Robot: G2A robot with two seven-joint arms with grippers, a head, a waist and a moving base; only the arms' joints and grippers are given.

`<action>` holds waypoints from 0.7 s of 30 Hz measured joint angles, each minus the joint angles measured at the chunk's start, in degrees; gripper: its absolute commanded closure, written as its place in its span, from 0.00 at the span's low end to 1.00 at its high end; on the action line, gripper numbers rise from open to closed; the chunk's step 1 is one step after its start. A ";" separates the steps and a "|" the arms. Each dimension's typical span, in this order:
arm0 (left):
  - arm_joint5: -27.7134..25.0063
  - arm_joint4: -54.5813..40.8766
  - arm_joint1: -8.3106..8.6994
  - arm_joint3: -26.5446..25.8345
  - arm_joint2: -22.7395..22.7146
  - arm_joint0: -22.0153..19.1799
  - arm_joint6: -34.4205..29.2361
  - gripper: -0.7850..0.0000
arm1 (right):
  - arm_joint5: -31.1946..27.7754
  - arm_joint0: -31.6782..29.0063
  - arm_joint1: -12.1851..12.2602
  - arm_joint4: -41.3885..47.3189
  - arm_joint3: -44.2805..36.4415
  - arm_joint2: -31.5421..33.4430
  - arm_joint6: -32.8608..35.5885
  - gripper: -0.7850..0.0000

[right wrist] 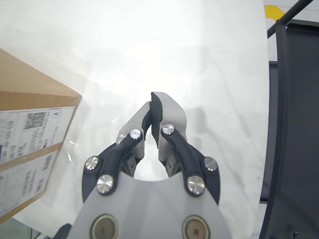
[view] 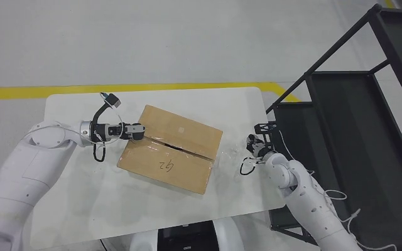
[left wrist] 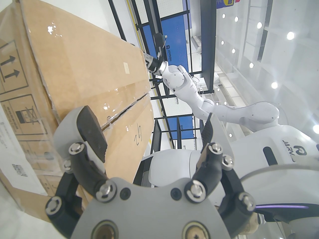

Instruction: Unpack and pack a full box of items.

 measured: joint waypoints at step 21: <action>0.00 0.00 0.00 0.00 0.00 0.00 0.00 0.00 | 0.30 3.31 -1.31 -2.48 5.24 -4.29 1.20 0.46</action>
